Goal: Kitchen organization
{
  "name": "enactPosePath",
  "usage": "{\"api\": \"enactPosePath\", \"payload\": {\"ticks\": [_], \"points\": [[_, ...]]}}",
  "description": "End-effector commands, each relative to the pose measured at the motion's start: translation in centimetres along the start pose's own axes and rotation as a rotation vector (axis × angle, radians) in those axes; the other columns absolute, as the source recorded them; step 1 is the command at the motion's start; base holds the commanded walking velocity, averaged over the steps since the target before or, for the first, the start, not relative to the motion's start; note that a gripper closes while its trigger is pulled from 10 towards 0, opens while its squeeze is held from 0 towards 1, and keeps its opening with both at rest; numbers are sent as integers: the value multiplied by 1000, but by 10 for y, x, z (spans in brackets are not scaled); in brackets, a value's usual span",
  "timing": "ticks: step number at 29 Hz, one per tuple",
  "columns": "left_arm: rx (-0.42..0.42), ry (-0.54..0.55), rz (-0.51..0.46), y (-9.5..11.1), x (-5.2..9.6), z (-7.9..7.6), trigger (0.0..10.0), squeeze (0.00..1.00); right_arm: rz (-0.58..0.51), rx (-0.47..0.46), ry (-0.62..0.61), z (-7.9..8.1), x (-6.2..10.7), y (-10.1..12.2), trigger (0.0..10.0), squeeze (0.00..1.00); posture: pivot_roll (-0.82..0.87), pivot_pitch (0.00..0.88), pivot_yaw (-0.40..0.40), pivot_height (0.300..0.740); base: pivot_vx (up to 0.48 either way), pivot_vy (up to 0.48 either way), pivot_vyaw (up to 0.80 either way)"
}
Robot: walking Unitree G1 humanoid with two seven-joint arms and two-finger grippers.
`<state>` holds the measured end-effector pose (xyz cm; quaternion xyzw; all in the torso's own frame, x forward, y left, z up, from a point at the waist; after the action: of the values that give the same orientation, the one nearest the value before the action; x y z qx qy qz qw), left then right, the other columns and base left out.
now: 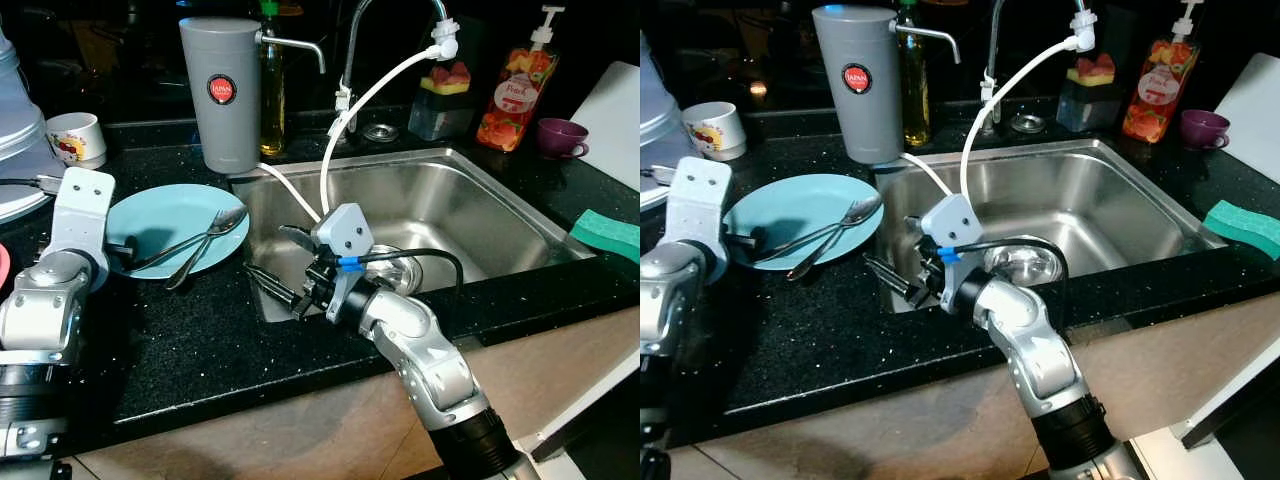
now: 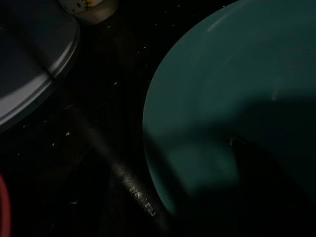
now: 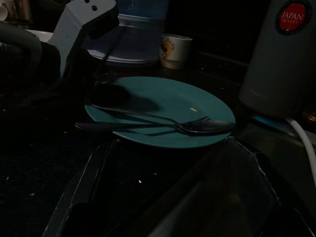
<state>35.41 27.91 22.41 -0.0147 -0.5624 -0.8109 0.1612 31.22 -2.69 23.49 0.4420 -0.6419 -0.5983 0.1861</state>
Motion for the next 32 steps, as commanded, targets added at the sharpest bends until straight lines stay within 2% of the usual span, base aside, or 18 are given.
{"api": "enactPosePath", "payload": {"ticks": [1, 3, 5, 6, 7, 8, 11, 14, 17, 20, 22, 25, 26, 28, 32], "points": [[-13, -21, 45, -10, -2, -3, 10000, 0, -19, 3, 3, 0, 2, 2, 10000, 0, -9, 75, 19, 740, 0, 0, 0], [-26, -17, 28, -6, -1, -2, 10000, 0, -22, -10, 4, 0, 3, 3, 10000, 0, -7, 76, 18, 740, 0, 0, 0], [-55, -12, -9, 2, 0, 1, 10000, 0, -29, -80, 5, 0, 3, 5, 10000, 0, -4, 77, 18, 740, 0, 0, 0], [-70, -10, -15, 4, 1, 2, 10000, 0, -32, -135, 10, 0, 2, 6, 10000, 0, -3, 77, 18, 740, 0, 0, 0], [-70, -10, -15, 4, 1, 2, 10000, 0, -32, -135, 10, 0, 2, 6, 10000, 0, -3, 77, 18, 740, 0, 0, 0], [-78, -10, -13, 5, 1, 2, 10000, 0, -27, -186, 23, 1, 2, 6, 10000, 0, -4, 78, 20, 740, 0, 0, 0], [-88, -8, -7, 5, 1, 3, 10000, 0, -13, -231, 46, 2, 2, 5, 10000, 0, 0, 78, 21, 740, 0, 0, 0], [-108, 18, -45, 11, 3, 7, 10000, 0, 4, -221, 25, -1, 3, 3, 10000, 0, 3, 77, 22, 740, 0, 0, 0], [-144, 72, -196, 33, 6, 14, 10000, 0, -10, -227, -119, -19, 2, 2, 10000, 0, 5, 77, 22, 740, 0, 0, 0], [-125, 117, -343, 58, 14, 20, 10000, 0, -63, -359, -384, -52, 6, 2, 10000, 0, 8, 71, 25, 740, 0, 0, 0], [-98, 118, -391, 68, 19, 21, 10000, 0, -95, -423, -464, -65, 11, 4, 10000, 0, 9, 68, 25, 740, 0, 0, 0], [-70, 127, -364, 65, 19, 22, 10000, 0, -102, -413, -462, -67, 12, 6, 10000, 0, 9, 65, 27, 740, 0, 0, 0], [-14, 150, -252, 48, 16, 24, 10000, 0, -96, -398, -445, -65, 12, 8, 10000, 0, 6, 59, 29, 740, 0, 0, 0], [29, 166, -194, 38, 15, 25, 10000, 0, -94, -393, -431, -63, 12, 8, 10000, 0, 7, 56, 24, 740, 0, 0, 0], [66, 171, -163, 30, 12, 26, 10000, 0, -90, -391, -410, -60, 10, 8, 10000, 0, 9, 51, 18, 740, 0, 0, 0]]}}
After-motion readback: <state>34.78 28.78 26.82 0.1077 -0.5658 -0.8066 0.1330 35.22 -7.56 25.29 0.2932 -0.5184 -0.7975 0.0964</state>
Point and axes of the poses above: a point about 5 cm out from each wrist's last joint towards the gripper, its own x axis pointing back from the gripper into the wrist, its own y axis along the axis of the wrist's last joint, z = x × y, the point moved 2 cm from there along -x, pointing out of the wrist towards the gripper, and after that the axes turned 3 degrees about -x, right-handed, at the moved point
